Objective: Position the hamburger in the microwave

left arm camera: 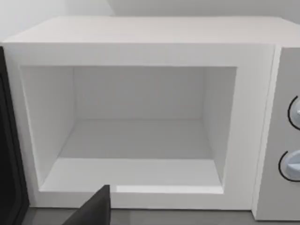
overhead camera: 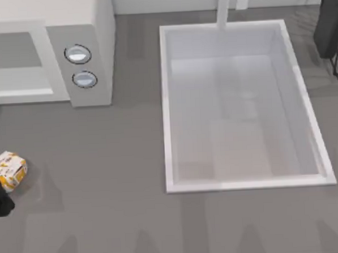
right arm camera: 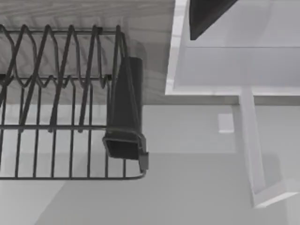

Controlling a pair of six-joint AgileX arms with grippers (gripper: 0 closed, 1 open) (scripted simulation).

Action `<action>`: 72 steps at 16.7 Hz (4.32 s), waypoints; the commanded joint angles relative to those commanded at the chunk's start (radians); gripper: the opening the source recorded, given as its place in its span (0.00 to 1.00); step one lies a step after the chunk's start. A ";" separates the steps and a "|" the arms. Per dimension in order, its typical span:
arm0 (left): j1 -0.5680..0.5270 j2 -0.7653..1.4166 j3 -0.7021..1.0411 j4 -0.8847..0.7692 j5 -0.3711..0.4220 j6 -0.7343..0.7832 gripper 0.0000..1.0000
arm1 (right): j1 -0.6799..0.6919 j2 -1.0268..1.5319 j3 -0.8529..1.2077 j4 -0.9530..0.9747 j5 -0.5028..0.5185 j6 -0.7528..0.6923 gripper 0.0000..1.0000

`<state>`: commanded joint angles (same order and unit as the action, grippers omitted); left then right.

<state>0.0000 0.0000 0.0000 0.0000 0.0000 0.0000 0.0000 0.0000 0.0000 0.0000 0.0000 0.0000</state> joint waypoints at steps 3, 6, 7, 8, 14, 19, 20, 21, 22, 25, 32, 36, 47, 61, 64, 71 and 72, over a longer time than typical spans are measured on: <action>0.001 0.011 0.009 -0.007 0.001 0.006 1.00 | 0.000 0.000 0.000 0.000 0.000 0.000 1.00; 0.005 0.106 0.085 -0.067 0.005 0.054 1.00 | 0.000 0.000 0.000 0.000 0.000 0.000 1.00; 0.007 0.159 0.125 -0.097 0.007 0.079 1.00 | 0.000 0.000 0.000 0.000 0.000 0.000 1.00; 0.010 0.222 0.170 -0.132 0.010 0.107 1.00 | 0.000 0.000 0.000 0.000 0.000 0.000 1.00; 0.029 0.752 0.511 -0.400 0.028 0.323 1.00 | 0.000 0.000 0.000 0.000 0.000 0.000 1.00; 0.045 1.251 0.807 -0.629 0.044 0.505 1.00 | 0.000 0.000 0.000 0.000 0.000 0.000 1.00; 0.047 1.342 0.862 -0.671 0.047 0.539 1.00 | 0.000 0.000 0.000 0.000 0.000 0.000 1.00; 0.050 1.425 0.915 -0.711 0.049 0.571 1.00 | 0.000 0.000 0.000 0.000 0.000 0.000 1.00; 0.053 1.501 0.964 -0.748 0.052 0.601 1.00 | 0.000 0.000 0.000 0.000 0.000 0.000 1.00; 0.059 1.674 1.084 -0.839 0.058 0.675 1.00 | 0.000 0.000 0.000 0.000 0.000 0.000 1.00; 0.064 1.761 1.157 -0.891 0.062 0.721 1.00 | 0.000 0.000 0.000 0.000 0.000 0.000 1.00; 0.060 1.753 1.121 -0.864 0.061 0.718 1.00 | 0.000 0.000 0.000 0.000 0.000 0.000 1.00; 0.051 1.916 1.010 -0.593 0.061 0.711 1.00 | 0.000 0.000 0.000 0.000 0.000 0.000 1.00; 0.050 1.936 1.026 -0.585 0.062 0.709 0.40 | 0.000 0.000 0.000 0.000 0.000 0.000 1.00; 0.050 1.936 1.026 -0.585 0.062 0.709 0.17 | 0.000 0.000 0.000 0.000 0.000 0.000 1.00; 0.050 1.936 1.026 -0.585 0.062 0.709 0.00 | 0.000 0.000 0.000 0.000 0.000 0.000 1.00; 0.050 1.936 1.026 -0.585 0.062 0.709 0.00 | 0.000 0.000 0.000 0.000 0.000 0.000 1.00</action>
<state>0.0497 1.9356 1.0257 -0.5846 0.0617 0.7094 0.0000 0.0000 0.0000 0.0000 0.0000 0.0000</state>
